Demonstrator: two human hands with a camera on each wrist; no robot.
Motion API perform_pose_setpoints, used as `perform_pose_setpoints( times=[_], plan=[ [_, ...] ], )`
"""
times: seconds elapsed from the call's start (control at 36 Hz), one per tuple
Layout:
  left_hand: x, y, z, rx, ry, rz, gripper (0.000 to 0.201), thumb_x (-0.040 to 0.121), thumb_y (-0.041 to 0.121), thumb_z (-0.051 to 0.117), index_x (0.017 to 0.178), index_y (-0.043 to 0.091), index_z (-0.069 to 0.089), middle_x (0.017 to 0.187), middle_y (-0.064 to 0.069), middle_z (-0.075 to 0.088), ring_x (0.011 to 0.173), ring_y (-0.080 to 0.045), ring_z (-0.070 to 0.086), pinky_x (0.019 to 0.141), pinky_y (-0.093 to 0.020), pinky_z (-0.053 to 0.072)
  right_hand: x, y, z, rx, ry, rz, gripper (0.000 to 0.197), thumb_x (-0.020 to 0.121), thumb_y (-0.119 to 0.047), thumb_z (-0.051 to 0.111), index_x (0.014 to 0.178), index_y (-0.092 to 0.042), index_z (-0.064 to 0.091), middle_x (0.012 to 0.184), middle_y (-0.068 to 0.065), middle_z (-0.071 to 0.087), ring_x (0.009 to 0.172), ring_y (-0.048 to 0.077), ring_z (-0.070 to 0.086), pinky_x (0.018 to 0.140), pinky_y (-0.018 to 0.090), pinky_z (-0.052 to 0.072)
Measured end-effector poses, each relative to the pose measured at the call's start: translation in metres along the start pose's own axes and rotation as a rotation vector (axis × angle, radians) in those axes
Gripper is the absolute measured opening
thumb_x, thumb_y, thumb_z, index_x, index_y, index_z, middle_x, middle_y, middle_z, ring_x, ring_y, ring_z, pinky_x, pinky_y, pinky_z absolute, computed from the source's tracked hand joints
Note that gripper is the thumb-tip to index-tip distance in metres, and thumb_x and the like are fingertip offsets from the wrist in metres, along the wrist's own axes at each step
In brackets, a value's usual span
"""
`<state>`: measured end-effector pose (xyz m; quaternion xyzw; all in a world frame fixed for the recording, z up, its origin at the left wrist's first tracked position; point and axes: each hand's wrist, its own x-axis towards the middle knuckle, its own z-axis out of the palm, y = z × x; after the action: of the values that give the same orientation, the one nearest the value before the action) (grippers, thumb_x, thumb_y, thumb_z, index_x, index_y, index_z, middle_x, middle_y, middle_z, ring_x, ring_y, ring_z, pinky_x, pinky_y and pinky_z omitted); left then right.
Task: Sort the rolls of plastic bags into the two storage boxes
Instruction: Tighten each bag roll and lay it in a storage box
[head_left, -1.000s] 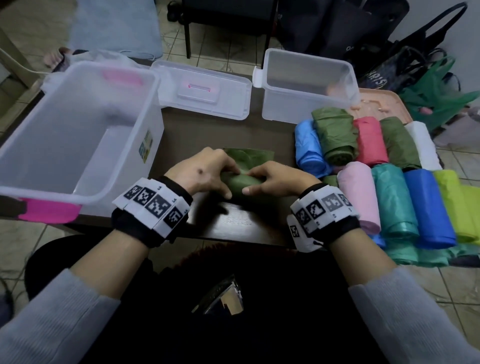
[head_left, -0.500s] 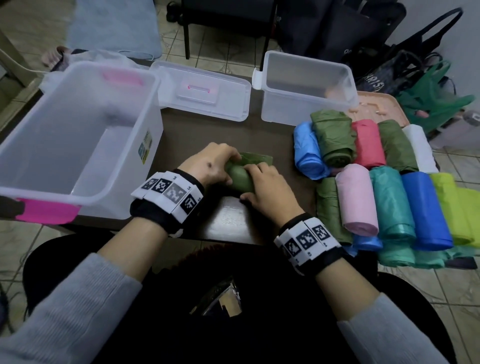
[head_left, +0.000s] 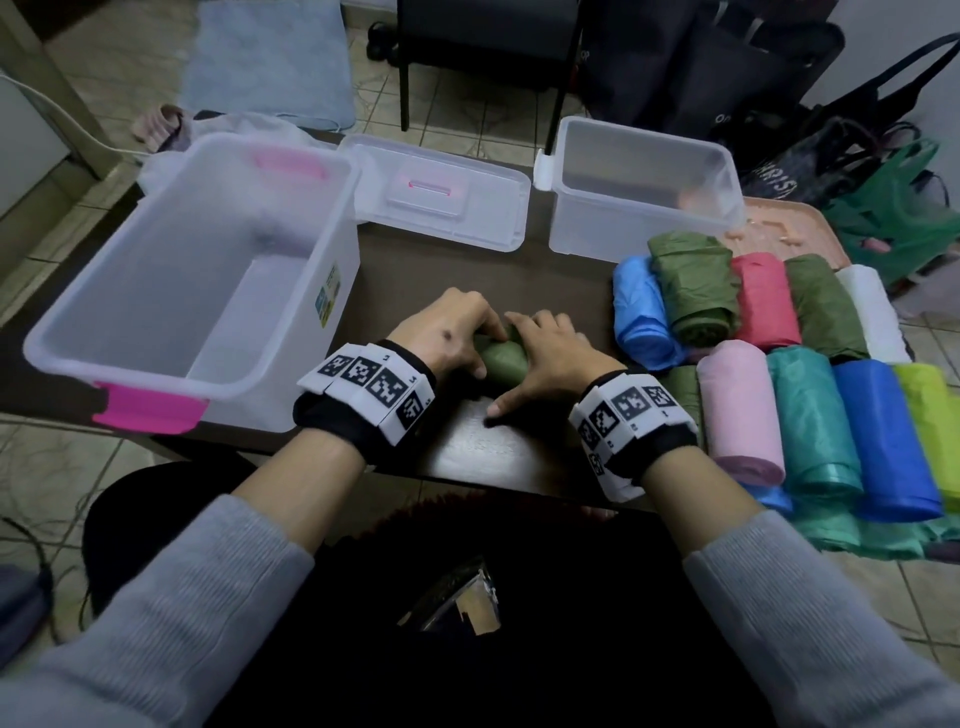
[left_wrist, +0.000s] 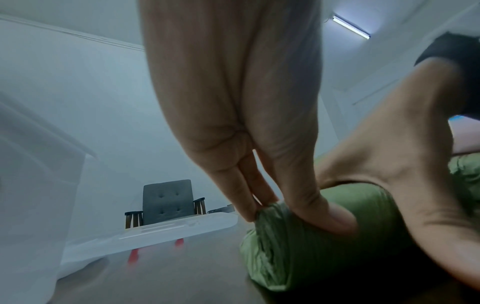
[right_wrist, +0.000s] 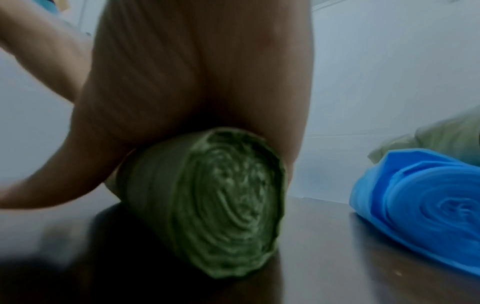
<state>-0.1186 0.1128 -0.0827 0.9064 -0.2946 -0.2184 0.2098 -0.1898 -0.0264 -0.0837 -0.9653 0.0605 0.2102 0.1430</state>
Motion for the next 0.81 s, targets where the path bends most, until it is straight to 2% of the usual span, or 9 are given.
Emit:
perform_pose_setpoints(
  times=[0.08,0.14,0.25,0.33,0.47,0.56,0.64,0.72,0.81],
  plan=[
    [0.000,0.001,-0.001,-0.013,-0.002,0.013,0.062,0.057,0.015,0.086,0.114,0.030,0.066,0.118,-0.006,0.060,0.105,-0.020,0.059,0.091,-0.038,0.050,0.000,-0.002,0.006,-0.023,0.065,-0.004,0.093,0.064,-0.064,0.073,0.134,-0.015,0.037,0.131,0.008,0.042,0.123,0.025,0.033,0.102,0.039,0.033],
    [0.000,0.001,-0.002,0.000,-0.010,0.017,0.061,0.059,0.014,0.085,0.115,0.029,0.067,0.117,-0.007,0.061,0.104,-0.021,0.059,0.090,-0.038,0.050,-0.001,-0.003,0.009,-0.022,0.082,-0.025,0.082,0.069,-0.061,0.071,0.127,-0.011,0.041,0.127,0.010,0.045,0.119,0.025,0.036,0.098,0.037,0.036],
    [-0.002,0.002,-0.004,0.007,-0.010,0.032,0.059,0.062,0.009,0.083,0.117,0.025,0.067,0.118,-0.008,0.062,0.107,-0.023,0.060,0.091,-0.039,0.050,-0.006,-0.007,0.013,0.005,0.110,-0.039,0.077,0.076,-0.056,0.067,0.130,-0.008,0.041,0.126,0.012,0.043,0.118,0.027,0.041,0.096,0.035,0.038],
    [-0.006,0.003,-0.005,0.005,-0.015,0.041,0.059,0.064,0.007,0.082,0.118,0.023,0.066,0.118,-0.007,0.064,0.108,-0.023,0.060,0.092,-0.039,0.050,-0.014,-0.010,0.018,0.019,0.159,-0.036,0.068,0.086,-0.051,0.058,0.134,-0.007,0.039,0.128,0.014,0.043,0.120,0.030,0.044,0.099,0.038,0.039],
    [-0.015,0.002,-0.003,-0.017,0.002,0.074,0.059,0.066,0.007,0.078,0.120,0.024,0.065,0.118,-0.005,0.066,0.110,-0.020,0.059,0.094,-0.034,0.048,-0.025,-0.017,0.036,-0.125,0.321,-0.025,0.057,0.095,-0.047,0.043,0.136,-0.008,0.035,0.129,0.013,0.043,0.117,0.029,0.044,0.094,0.040,0.038],
    [-0.021,0.003,-0.001,-0.052,0.033,0.082,0.056,0.072,0.008,0.073,0.125,0.020,0.061,0.124,-0.005,0.062,0.117,-0.019,0.055,0.098,-0.030,0.044,-0.025,-0.018,0.041,-0.150,0.350,-0.008,0.055,0.096,-0.046,0.041,0.135,-0.007,0.034,0.128,0.013,0.043,0.115,0.029,0.044,0.092,0.040,0.037],
    [-0.035,0.015,-0.010,-0.128,0.152,0.129,0.055,0.080,0.011,0.069,0.132,0.012,0.053,0.138,-0.007,0.051,0.127,-0.016,0.046,0.104,-0.018,0.031,-0.021,-0.018,0.035,-0.062,0.297,0.023,0.055,0.096,-0.044,0.041,0.136,-0.006,0.033,0.130,0.015,0.042,0.120,0.032,0.042,0.095,0.042,0.036],
    [-0.064,0.029,-0.035,-0.231,0.380,0.191,0.044,0.087,0.016,0.064,0.130,0.009,0.054,0.136,-0.005,0.053,0.128,-0.014,0.045,0.100,-0.009,0.024,-0.015,-0.019,0.026,0.156,0.222,0.030,0.056,0.096,-0.041,0.044,0.136,-0.003,0.033,0.131,0.019,0.041,0.122,0.036,0.042,0.100,0.044,0.037],
    [-0.094,0.026,-0.067,-0.291,0.648,0.155,0.039,0.090,0.020,0.061,0.128,0.011,0.057,0.133,-0.003,0.056,0.125,-0.012,0.048,0.100,-0.010,0.026,-0.006,-0.025,0.015,0.352,0.210,0.002,0.051,0.095,-0.038,0.049,0.127,0.001,0.043,0.124,0.018,0.050,0.110,0.032,0.051,0.089,0.034,0.042]
  ],
)
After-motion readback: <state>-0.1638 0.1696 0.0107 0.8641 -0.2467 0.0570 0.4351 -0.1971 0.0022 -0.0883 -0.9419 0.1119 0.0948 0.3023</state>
